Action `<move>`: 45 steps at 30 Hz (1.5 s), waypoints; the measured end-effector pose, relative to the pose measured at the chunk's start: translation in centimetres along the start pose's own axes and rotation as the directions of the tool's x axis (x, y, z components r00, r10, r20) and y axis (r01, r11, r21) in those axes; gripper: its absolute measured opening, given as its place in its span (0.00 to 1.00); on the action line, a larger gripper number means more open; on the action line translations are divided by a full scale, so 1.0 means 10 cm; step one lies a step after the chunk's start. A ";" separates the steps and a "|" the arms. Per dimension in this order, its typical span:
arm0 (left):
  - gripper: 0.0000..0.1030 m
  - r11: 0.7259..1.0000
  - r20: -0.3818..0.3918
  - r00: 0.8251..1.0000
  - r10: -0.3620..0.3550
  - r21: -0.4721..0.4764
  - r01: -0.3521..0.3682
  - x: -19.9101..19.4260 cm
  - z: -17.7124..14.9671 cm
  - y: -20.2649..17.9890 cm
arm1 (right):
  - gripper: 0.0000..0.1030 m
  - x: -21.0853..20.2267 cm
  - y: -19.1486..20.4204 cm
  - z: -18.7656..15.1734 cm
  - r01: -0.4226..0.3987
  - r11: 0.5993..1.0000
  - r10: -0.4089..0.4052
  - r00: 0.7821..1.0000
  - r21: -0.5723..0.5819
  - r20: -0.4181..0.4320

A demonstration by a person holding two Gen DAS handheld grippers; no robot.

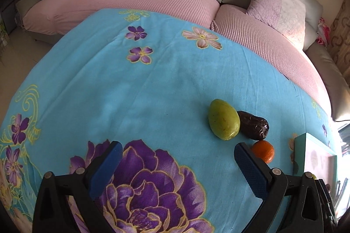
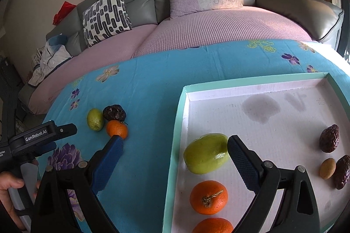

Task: Organize fruits
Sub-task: 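Move both open grippers back to the fruits beside the tray, then grasp a mandarin with the right gripper while the left gripper grasps the last green fruit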

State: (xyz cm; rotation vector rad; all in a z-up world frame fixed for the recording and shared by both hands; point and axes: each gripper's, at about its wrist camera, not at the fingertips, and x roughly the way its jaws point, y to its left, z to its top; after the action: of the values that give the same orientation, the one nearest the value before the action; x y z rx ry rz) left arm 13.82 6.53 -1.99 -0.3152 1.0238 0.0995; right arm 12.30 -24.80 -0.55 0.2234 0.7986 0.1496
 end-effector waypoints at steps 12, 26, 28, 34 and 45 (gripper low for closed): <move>0.99 0.998 0.033 0.998 -0.050 -0.033 0.051 -0.02 0.10 0.10 | 0.93 0.05 0.39 0.03 -0.024 0.994 0.028 0.999 -0.109 0.030; 0.87 0.995 0.026 0.997 -0.075 -0.060 0.077 0.12 0.35 0.07 | 0.80 0.42 0.79 0.14 -0.070 0.973 0.066 0.998 -0.222 -0.023; 0.87 0.996 0.026 0.997 -0.073 -0.054 0.075 0.14 0.37 0.05 | 0.75 0.50 0.83 0.14 -0.077 0.970 0.070 0.997 -0.232 -0.037; 0.82 0.994 0.007 0.996 -0.090 -0.057 0.090 0.23 0.39 0.00 | 0.69 0.72 0.90 0.11 -0.080 0.966 0.060 0.994 -0.246 -0.090; 0.80 0.990 -0.021 0.991 -0.133 -0.044 0.132 0.28 0.35 -0.13 | 0.34 0.83 0.90 0.04 -0.096 0.965 0.066 0.990 -0.245 -0.127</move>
State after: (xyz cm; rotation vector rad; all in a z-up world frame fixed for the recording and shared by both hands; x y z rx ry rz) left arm 18.45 6.14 -2.42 -0.4227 1.0228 -0.0025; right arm 17.84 -14.38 -3.76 0.0076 0.8798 0.3414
